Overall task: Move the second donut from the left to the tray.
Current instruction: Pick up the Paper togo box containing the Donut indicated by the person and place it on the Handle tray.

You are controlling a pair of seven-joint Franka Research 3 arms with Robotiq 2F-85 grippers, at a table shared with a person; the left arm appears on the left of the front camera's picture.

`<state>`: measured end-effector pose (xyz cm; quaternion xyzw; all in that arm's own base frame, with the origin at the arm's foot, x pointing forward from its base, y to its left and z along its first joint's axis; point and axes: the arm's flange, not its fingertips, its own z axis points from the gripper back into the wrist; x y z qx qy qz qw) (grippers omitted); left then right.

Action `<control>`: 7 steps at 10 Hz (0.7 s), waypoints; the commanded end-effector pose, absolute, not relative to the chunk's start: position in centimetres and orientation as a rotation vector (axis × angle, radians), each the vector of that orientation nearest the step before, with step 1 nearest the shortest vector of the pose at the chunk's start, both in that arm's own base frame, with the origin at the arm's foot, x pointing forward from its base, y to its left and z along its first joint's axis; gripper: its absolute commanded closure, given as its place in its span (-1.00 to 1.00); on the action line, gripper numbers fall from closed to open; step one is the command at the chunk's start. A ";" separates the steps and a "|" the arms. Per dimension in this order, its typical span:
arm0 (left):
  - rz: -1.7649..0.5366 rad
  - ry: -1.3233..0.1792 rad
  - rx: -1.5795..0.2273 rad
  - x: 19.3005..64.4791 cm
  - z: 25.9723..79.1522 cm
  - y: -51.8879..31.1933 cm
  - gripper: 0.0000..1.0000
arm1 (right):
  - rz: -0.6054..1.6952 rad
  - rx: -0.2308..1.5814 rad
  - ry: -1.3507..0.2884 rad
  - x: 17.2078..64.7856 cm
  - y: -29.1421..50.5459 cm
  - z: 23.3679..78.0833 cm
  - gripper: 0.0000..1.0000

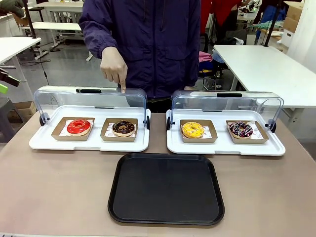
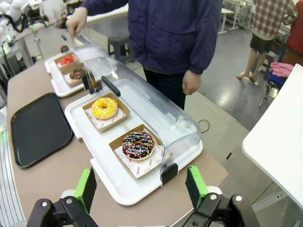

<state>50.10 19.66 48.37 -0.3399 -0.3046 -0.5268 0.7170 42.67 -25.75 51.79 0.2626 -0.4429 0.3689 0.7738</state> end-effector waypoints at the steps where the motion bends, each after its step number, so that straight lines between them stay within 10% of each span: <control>1: -1.168 -0.674 -0.754 50.1 48.5 19.6 -1.00 | 0.807 0.567 -0.960 42.7 -25.7 51.9 -1.00; 7: -1.300 -0.562 -0.599 50.9 51.6 14.4 -1.00 | 0.807 0.567 -0.960 42.7 -25.7 51.9 -1.00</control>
